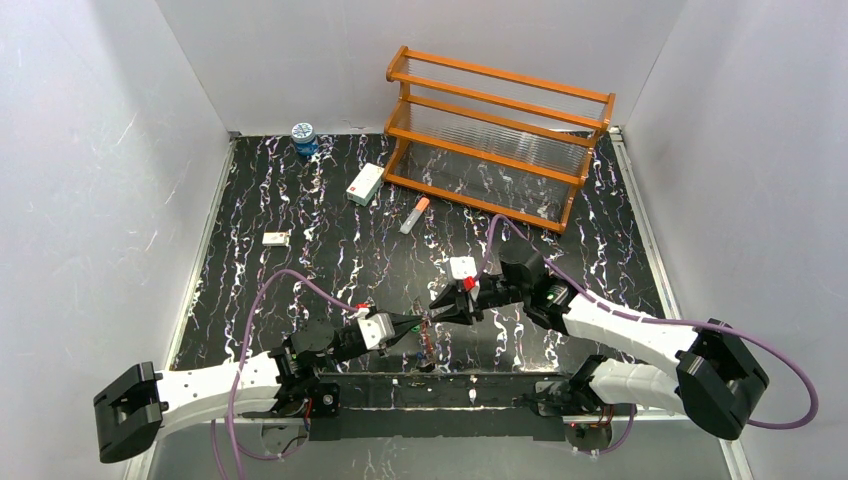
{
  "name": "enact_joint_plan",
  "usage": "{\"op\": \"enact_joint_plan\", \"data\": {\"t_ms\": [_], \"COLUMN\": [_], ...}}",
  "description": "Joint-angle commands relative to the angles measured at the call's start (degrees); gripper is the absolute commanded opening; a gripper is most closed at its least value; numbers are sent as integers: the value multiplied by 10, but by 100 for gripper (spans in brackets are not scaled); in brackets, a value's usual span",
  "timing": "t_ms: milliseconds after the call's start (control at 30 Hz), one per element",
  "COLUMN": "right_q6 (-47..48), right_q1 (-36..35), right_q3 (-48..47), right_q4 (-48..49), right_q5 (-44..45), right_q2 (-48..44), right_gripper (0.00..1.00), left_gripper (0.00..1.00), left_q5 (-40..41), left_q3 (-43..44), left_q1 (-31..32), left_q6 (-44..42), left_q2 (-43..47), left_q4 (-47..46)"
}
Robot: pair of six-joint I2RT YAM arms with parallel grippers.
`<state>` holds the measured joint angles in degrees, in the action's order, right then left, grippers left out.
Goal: Put the keys on the keyring
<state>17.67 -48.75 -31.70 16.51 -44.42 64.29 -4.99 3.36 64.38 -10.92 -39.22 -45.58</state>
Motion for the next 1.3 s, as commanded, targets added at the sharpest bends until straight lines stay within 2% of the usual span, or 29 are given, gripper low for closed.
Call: {"op": "enact_joint_plan", "data": {"t_ms": [0, 333, 600, 733, 800, 967, 1067, 1167, 1267], "right_q6": [30, 32, 29, 27, 27, 34, 35, 37, 37], "right_q1": [4, 4, 5, 5, 5, 5, 5, 5, 5], "right_q3": [-12, -28, -24, -22, -22, -24, -28, -31, -32], "right_q4": [-18, -12, -9, -8, -8, -9, -7, -8, -9], "right_q5": [-28, -36, -22, -20, -19, -28, -33, -35, -34], "right_q2": [1, 33, 29, 26, 25, 25, 26, 29, 29], "right_gripper": [39, 36, 13, 12, 15, 41, 42, 36, 21], "left_gripper": [0, 0, 0, 0, 0, 0, 0, 0, 0], "left_q5": [-4, -10, -7, -7, -8, -8, -7, -7, -8], "left_q3": [6, 12, 11, 11, 12, 12, 12, 12, 12], "left_q1": [0, 0, 0, 0, 0, 0, 0, 0, 0], "left_q6": [-8, -9, -9, -10, -11, -11, -11, -11, -11], "left_q2": [1, -7, -8, -9, -10, -11, -11, -12, -12], "left_q4": [-33, -33, -33, -33, -33, -33, -33, -33, -33]}}
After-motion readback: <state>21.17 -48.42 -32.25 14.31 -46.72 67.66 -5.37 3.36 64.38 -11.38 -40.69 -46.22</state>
